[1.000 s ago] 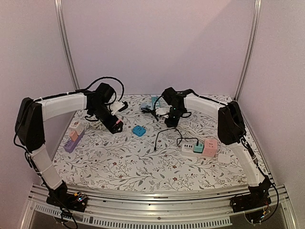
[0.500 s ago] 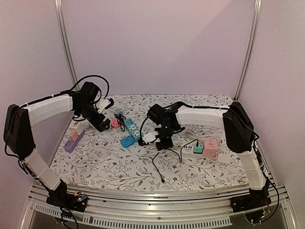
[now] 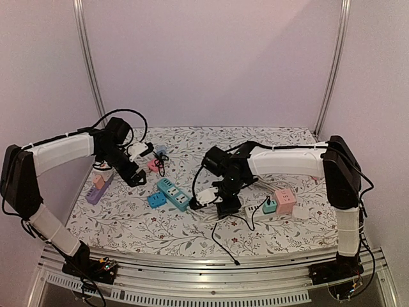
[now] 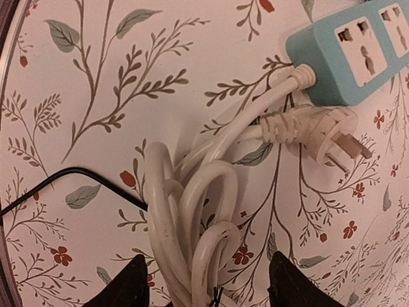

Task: Insert the plug
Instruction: Move the socket to the center of the board.

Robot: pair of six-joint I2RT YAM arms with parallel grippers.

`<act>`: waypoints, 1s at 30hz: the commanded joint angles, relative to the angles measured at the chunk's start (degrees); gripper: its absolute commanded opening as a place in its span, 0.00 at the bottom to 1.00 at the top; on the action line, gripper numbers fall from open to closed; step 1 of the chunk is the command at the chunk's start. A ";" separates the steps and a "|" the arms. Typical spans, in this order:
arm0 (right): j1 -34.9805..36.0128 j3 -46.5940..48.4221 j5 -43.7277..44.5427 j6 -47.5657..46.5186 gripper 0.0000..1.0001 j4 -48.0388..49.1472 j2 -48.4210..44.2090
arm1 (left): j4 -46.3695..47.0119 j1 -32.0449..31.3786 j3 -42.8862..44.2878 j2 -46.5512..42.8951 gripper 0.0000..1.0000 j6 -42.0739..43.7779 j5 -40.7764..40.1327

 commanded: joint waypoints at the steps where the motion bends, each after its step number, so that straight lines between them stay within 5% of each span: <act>1: -0.34 1.51 -4.02 8.88 0.71 5.97 -4.90 | -0.81 0.30 -1.58 -0.57 0.99 1.89 3.20; 7: -0.42 11.20 -3.31 35.01 0.98 16.69 -1.28 | 2.07 1.96 -2.76 -1.72 1.00 0.70 -0.21; 13: -0.08 20.65 4.26 57.64 0.99 16.68 11.50 | 2.87 3.66 -1.96 -2.96 0.99 -1.20 0.48; 20: 1.73 21.79 4.90 61.39 0.99 22.75 16.25 | 3.60 4.91 -0.63 -3.35 1.00 -2.56 -0.05; 30: 3.42 23.38 7.17 59.73 0.86 16.10 23.40 | 3.89 5.45 -1.58 -3.80 1.00 -2.76 0.68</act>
